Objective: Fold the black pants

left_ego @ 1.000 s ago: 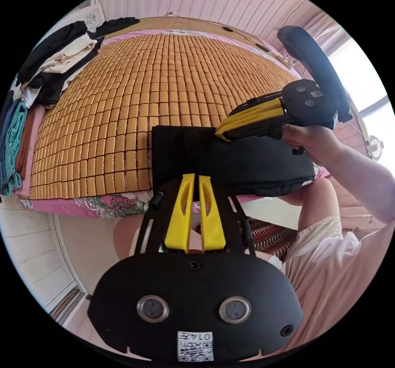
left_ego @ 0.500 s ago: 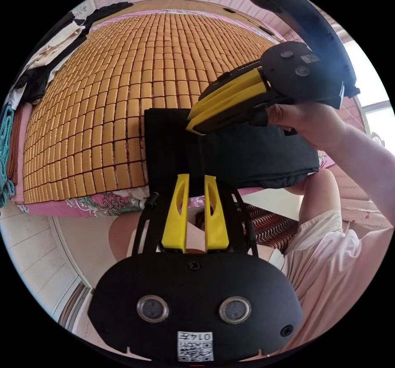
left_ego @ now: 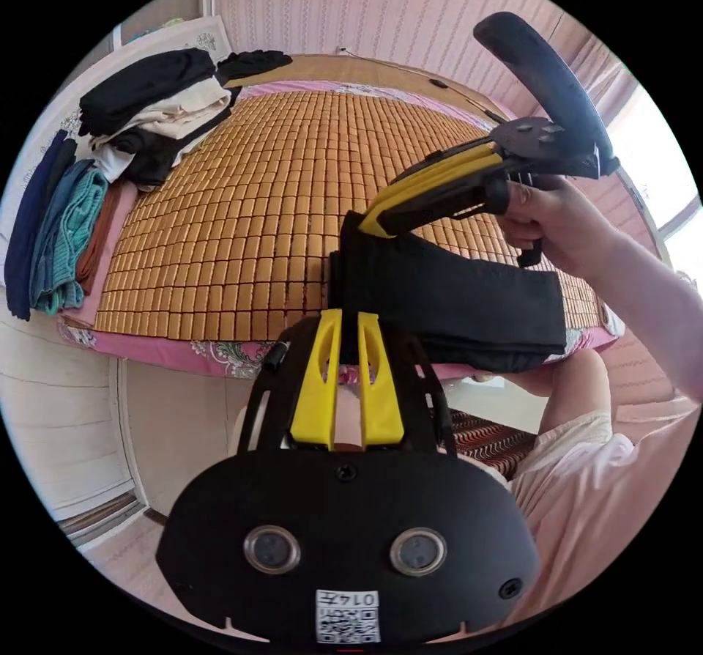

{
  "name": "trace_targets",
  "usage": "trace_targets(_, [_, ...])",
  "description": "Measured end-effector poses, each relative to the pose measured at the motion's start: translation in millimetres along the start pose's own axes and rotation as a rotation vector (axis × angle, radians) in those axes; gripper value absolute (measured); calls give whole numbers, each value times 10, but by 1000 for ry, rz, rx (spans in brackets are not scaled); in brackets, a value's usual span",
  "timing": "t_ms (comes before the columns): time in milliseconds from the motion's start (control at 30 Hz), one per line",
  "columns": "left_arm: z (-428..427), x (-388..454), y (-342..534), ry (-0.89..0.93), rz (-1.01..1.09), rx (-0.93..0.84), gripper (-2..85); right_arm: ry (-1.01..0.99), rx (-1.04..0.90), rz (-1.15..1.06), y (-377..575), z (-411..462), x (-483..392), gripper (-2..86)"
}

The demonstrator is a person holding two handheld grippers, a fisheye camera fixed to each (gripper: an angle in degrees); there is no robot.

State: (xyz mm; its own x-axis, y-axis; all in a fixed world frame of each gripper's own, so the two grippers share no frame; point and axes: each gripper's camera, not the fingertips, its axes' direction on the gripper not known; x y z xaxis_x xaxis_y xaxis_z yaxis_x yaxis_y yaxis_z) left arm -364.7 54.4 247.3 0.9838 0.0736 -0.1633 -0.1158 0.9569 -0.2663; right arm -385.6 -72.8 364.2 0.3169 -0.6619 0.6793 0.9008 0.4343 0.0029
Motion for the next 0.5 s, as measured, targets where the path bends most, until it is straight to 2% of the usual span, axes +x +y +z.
trace_targets(100, [218,-163,29,70,-85,-103,75,-21,-86,94,111,141,205,72])
trace_targets(200, [3,14,141,77,-9,-24,68,83,-19,115,621,-145,247,46])
trace_targets(300, [-89,405,213,143,134,27,49,270,-15,170,1351,-368,310,4])
trace_targets(400, [93,1025,210,217,304,4,3,246,-113,272,1878,-282,455,-1])
trace_targets(500, [398,1696,147,259,472,-77,-7,235,-183,278,1940,-102,475,-3])
